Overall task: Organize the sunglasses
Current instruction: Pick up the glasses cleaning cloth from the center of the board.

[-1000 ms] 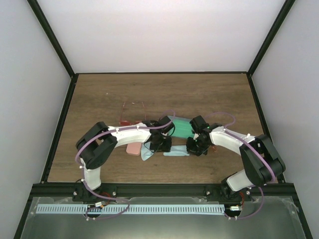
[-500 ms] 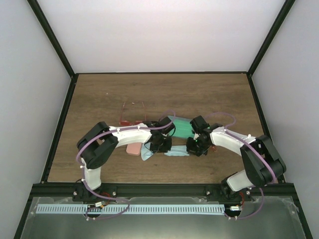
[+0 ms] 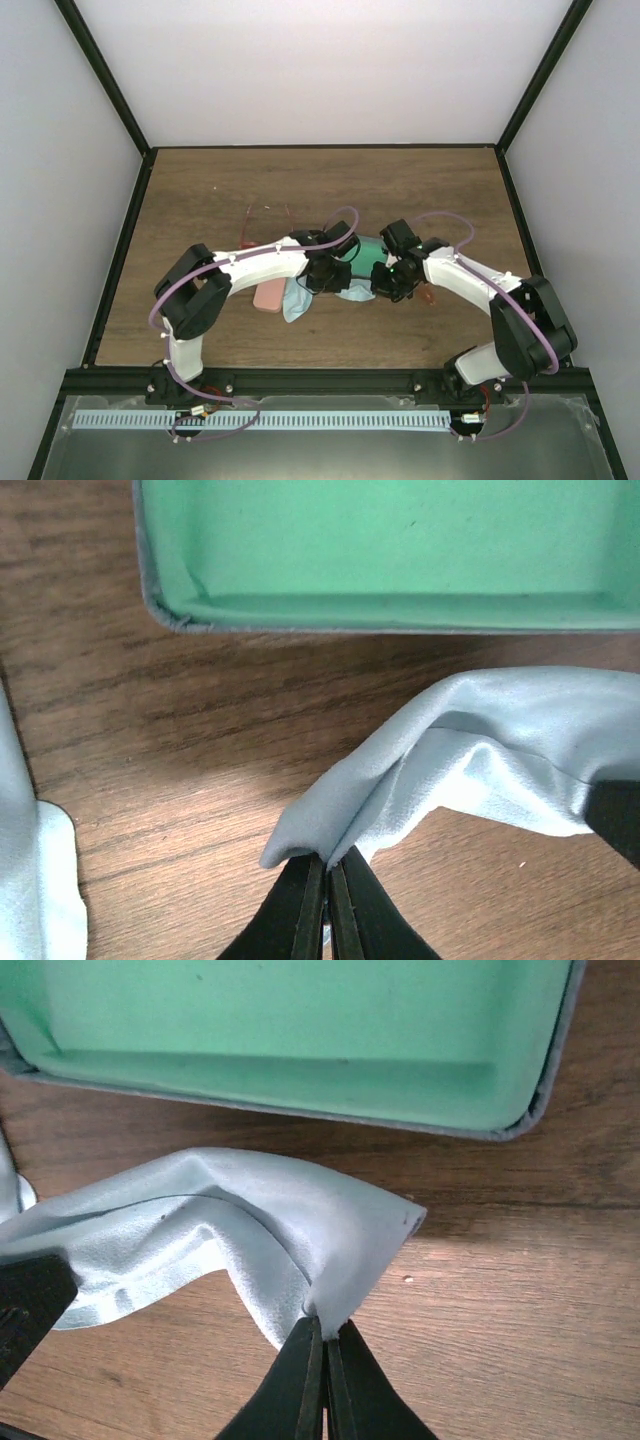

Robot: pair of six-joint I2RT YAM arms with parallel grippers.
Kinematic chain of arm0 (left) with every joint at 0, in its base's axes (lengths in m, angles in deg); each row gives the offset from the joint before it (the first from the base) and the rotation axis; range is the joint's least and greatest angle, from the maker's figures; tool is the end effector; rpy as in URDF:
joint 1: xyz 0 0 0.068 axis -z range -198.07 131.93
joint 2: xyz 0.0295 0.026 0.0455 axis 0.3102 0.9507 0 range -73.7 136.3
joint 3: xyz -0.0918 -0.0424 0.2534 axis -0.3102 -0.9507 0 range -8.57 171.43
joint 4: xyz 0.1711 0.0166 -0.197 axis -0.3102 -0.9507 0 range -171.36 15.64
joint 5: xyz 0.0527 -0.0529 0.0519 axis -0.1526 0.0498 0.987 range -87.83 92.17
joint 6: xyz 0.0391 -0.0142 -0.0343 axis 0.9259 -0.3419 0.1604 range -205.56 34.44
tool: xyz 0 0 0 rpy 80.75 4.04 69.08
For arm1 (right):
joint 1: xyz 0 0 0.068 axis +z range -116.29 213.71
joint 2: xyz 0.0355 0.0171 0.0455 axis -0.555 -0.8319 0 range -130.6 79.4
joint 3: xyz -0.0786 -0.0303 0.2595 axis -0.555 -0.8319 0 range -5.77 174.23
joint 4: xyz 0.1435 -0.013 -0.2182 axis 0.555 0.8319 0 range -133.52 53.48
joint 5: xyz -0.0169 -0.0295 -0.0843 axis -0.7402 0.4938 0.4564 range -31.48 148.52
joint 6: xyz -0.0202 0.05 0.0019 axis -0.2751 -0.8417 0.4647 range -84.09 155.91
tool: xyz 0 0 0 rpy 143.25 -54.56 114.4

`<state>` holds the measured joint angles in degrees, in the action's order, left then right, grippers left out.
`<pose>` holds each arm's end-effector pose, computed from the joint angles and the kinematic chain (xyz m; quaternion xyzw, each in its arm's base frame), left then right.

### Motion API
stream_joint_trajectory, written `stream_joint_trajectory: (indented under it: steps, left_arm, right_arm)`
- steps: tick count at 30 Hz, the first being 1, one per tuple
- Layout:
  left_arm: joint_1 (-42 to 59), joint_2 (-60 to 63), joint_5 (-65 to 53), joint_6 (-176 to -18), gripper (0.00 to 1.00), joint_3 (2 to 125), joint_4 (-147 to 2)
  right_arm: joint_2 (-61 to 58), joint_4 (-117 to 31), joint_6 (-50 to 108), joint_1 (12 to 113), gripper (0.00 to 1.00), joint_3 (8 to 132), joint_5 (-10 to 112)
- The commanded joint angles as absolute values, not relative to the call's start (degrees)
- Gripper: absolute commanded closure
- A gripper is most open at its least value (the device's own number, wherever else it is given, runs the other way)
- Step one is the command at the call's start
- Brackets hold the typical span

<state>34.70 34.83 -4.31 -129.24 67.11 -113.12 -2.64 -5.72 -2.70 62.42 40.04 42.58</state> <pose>0.2247 -0.3024 0.1777 0.0871 0.9817 -0.1562 0.0647 0.2114 0.1269 0.1745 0.0655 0.9787 0.1906 0.0384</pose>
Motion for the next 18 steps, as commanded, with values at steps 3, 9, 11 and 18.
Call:
stream_joint_trajectory:
  steps: [3, 9, 11, 18]
  left_arm:
    - [34.43, 35.51, -2.11, -127.41, 0.96, 72.10, -116.45]
    - [33.44, 35.58, -1.27, -125.81, 0.96, 75.48, -118.83]
    - [32.69, 35.93, -1.26, -125.81, 0.96, 76.32, -119.09]
    - [29.44, 38.91, -1.90, -123.35, 0.96, 79.05, -119.45]
  right_arm:
    - [-2.50, -3.79, -2.31, 62.85, 0.99, 45.25, 44.29]
    - [-3.40, -2.39, -1.83, 62.88, 0.99, 49.04, 45.74]
    - [-4.11, -2.24, -1.45, 62.75, 0.99, 50.25, 46.38]
    - [-7.77, -3.70, -0.15, 61.20, 0.99, 52.14, 46.56]
